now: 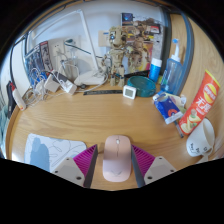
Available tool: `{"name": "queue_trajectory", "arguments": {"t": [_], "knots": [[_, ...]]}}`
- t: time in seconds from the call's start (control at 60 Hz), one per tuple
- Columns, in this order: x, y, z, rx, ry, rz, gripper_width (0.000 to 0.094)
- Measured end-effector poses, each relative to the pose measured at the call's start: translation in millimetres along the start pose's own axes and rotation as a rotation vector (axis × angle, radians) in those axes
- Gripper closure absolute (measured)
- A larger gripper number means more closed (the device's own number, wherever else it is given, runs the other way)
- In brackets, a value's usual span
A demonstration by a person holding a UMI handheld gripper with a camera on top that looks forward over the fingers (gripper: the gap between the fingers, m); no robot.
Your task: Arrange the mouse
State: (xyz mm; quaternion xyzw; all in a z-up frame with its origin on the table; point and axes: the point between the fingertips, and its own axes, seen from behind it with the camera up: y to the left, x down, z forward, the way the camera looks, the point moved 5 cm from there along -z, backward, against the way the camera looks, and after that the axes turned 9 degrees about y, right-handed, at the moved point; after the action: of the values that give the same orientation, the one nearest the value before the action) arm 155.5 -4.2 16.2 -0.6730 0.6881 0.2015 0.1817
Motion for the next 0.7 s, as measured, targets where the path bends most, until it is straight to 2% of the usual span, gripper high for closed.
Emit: {"name": "queue_trajectory", "arguments": {"t": [0.1, 0.2, 0.367, 0.467, 0.483, 0.5, 0.517, 0.7], "knots": [[-5, 4, 3, -0.016, 0.013, -0.027, 0.0368], [-6, 8, 4, -0.032, 0.022, -0.055, 0.0466], [-4, 9, 4, -0.031, 0.051, -0.099, 0.0521], [-4, 11, 4, -0.024, 0.087, -0.099, 0.0619], [-4, 11, 4, -0.021, 0.09, -0.095, 0.0618], [-4, 11, 4, -0.019, 0.092, -0.095, 0.0556], [-4, 11, 4, -0.019, 0.093, -0.096, 0.0649], [-8, 13, -3, -0.021, 0.131, -0.059, 0.0651]]}}
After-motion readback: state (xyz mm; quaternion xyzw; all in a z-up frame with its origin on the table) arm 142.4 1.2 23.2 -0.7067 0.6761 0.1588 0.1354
